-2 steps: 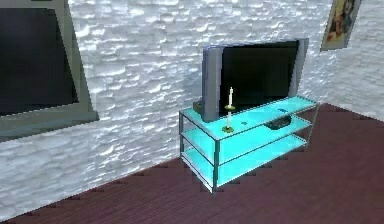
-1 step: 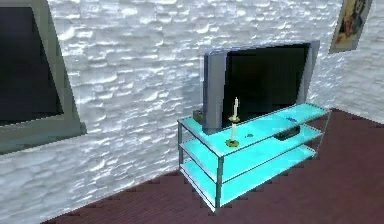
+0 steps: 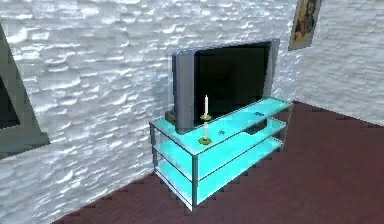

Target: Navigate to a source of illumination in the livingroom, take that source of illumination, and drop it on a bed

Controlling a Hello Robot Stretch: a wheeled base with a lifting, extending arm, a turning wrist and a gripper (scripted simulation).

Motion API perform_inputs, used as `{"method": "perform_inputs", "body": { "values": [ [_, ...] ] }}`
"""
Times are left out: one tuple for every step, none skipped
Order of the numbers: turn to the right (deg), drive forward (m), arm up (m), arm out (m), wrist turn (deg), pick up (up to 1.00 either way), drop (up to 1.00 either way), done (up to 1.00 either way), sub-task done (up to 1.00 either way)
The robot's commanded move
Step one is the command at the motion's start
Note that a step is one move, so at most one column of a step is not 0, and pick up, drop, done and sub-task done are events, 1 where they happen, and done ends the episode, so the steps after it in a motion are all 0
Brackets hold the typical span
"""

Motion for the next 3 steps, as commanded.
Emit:
{"method": "perform_inputs", "body": {
  "values": [
    [0.0,0.50,0.00,0.00,0.0,0.00,0.00,0.00,0.00],
    [-45.0,0.00,0.00,0.00,0.0,0.00,0.00,0.00,0.00],
    [-33.0,0.00,0.00,0.00,0.0,0.00,0.00,0.00,0.00]
  ]
}}
